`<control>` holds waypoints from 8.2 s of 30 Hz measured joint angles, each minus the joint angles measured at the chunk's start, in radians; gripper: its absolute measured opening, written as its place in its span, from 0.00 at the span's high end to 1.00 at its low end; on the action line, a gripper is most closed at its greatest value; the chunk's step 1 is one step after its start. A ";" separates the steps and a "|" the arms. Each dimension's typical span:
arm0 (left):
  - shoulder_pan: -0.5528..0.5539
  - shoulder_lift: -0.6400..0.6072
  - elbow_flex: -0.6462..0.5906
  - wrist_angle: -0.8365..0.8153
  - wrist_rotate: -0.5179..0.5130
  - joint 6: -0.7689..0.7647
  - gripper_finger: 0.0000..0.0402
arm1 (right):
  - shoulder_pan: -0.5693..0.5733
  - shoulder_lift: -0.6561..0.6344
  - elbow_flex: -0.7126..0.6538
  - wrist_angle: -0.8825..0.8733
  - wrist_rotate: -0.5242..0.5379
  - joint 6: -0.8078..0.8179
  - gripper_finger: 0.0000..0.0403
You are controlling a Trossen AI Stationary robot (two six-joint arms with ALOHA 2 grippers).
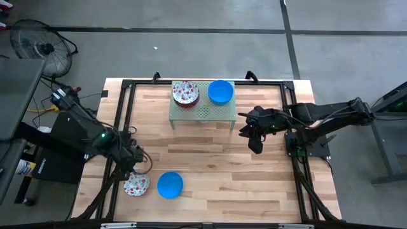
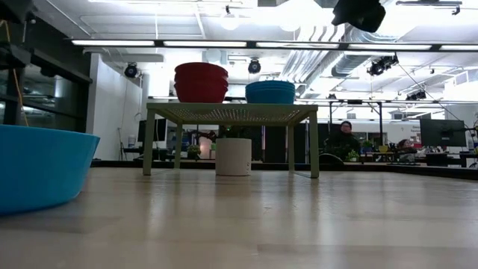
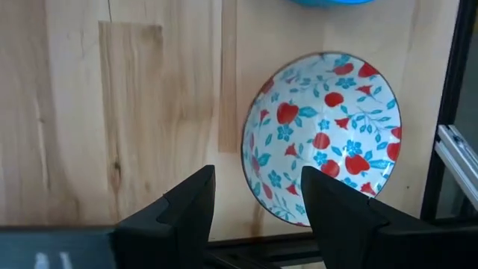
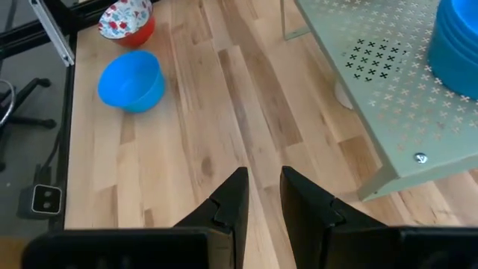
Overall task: Pick & Place Mini bowls
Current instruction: Stack the red patterned bowl on the red patterned bowl on the shelf, then stack the blue bowl on the blue bowl on the shelf
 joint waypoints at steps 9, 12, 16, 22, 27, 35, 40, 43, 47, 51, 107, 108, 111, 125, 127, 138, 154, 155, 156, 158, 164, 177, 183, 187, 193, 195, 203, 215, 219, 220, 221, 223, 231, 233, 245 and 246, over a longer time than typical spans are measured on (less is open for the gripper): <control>-0.112 0.108 0.000 0.018 -0.064 -0.092 0.52 | 0.024 0.000 0.000 0.000 0.026 0.001 0.83; -0.112 0.147 0.000 0.020 -0.073 -0.091 0.52 | 0.025 0.000 0.000 0.000 0.026 0.002 0.83; -0.112 0.200 0.000 0.028 -0.086 -0.101 0.52 | 0.025 0.000 0.000 0.002 0.026 0.002 0.83; -0.111 0.271 0.000 0.058 -0.106 -0.093 0.52 | 0.025 0.000 0.000 0.006 0.026 0.001 0.83; -0.111 0.321 0.000 0.108 -0.112 -0.092 0.52 | 0.025 0.000 0.000 0.006 0.026 0.000 0.83; -0.111 0.381 -0.001 0.167 -0.109 -0.094 0.53 | 0.025 0.000 0.000 0.007 0.026 0.000 0.83; -0.111 0.408 -0.001 0.174 -0.108 -0.115 0.61 | 0.025 0.000 0.000 0.007 0.026 -0.008 0.83; -0.111 0.416 -0.001 0.174 -0.108 -0.136 0.69 | 0.025 0.000 0.000 0.007 0.026 -0.012 0.83; -0.111 0.430 -0.001 0.170 -0.105 -0.140 0.80 | 0.025 0.000 0.000 0.007 0.026 -0.019 0.83; -0.111 0.442 0.005 0.180 -0.069 -0.140 0.91 | 0.025 0.001 0.000 0.007 0.025 -0.019 0.83; 1.086 0.228 0.777 0.027 -0.396 0.447 0.99 | 0.010 0.001 0.001 -0.130 0.042 0.184 0.83; 1.124 0.246 0.777 0.061 -0.352 0.459 0.99 | 0.010 0.001 0.001 -0.130 0.048 0.186 0.83; 1.219 0.307 0.777 0.120 -0.242 0.486 0.99 | 0.010 0.001 0.001 -0.131 0.058 0.202 0.83; 1.336 0.560 0.946 -0.022 -0.061 0.432 0.99 | 0.010 0.001 0.001 -0.217 0.060 0.280 0.83; 1.336 0.593 0.986 -0.086 -0.050 0.428 0.99 | 0.010 0.001 0.001 -0.219 0.053 0.281 0.83; 1.337 0.667 1.039 -0.252 -0.069 0.457 0.99 | 0.011 0.001 0.001 -0.220 0.044 0.272 0.83; 1.349 0.711 1.038 -0.211 -0.032 0.464 0.99 | 0.011 0.001 0.001 -0.230 0.051 0.261 0.83; 1.349 0.716 1.037 -0.210 -0.033 0.464 0.99 | 0.011 0.001 0.001 -0.232 0.052 0.261 0.83; 1.349 0.723 1.038 -0.199 -0.033 0.466 0.99 | 0.011 0.001 0.001 -0.234 0.052 0.261 0.83; 1.349 0.730 1.040 -0.180 -0.014 0.468 0.96 | 0.011 0.001 0.001 -0.238 0.052 0.261 0.83; 1.355 0.728 1.039 -0.180 0.003 0.509 0.75 | 0.011 0.001 0.001 -0.255 0.051 0.262 0.83; 1.355 0.728 1.261 -0.306 -0.107 0.609 0.51 | 0.011 0.001 0.001 -0.257 0.043 0.262 0.83; 1.349 0.728 1.369 -0.390 -0.120 0.661 0.51 | 0.011 0.001 0.001 -0.257 0.040 0.262 0.83; 1.306 0.728 1.404 -0.465 -0.164 0.673 0.51 | 0.011 0.001 0.001 -0.257 0.036 0.262 0.83; 1.207 0.718 1.413 -0.538 -0.171 0.681 0.51 | 0.011 0.001 0.001 -0.257 0.028 0.262 0.83; 1.154 0.717 1.412 -0.534 -0.165 0.683 0.51 | 0.011 0.001 0.001 -0.257 0.026 0.262 0.83; 0.924 0.712 1.410 -0.533 -0.165 0.639 0.51 | 0.011 0.001 0.001 -0.261 0.000 0.271 0.83; 0.581 0.657 1.135 -0.530 -0.220 0.413 0.51 | 0.071 0.000 0.001 -0.295 0.037 0.288 0.83; 0.503 0.623 0.986 -0.476 -0.211 0.308 0.51 | 0.118 0.000 0.001 -0.335 0.094 0.314 0.83; 0.479 0.610 0.942 -0.463 -0.208 0.276 0.51 | 0.133 0.000 0.001 -0.350 0.111 0.322 0.83; 0.455 0.595 0.898 -0.442 -0.205 0.245 0.51 | 0.149 0.000 0.001 -0.364 0.124 0.335 0.83; 0.423 0.569 0.821 -0.345 -0.185 0.193 0.51 | 0.181 0.000 0.001 -0.389 0.147 0.367 0.83; 0.252 0.530 0.527 -0.132 -0.087 -0.065 0.51 | 0.290 0.000 0.001 -0.399 0.214 0.476 0.83; 0.224 0.529 0.488 -0.054 -0.077 -0.103 0.51 | 0.308 0.000 0.001 -0.398 0.226 0.491 0.83; 0.200 0.537 0.311 0.154 -0.058 -0.234 0.51 | 0.369 0.000 0.001 -0.398 0.252 0.546 0.83; 0.200 0.537 0.302 0.157 -0.057 -0.234 0.51 | 0.375 0.000 0.001 -0.398 0.256 0.550 0.83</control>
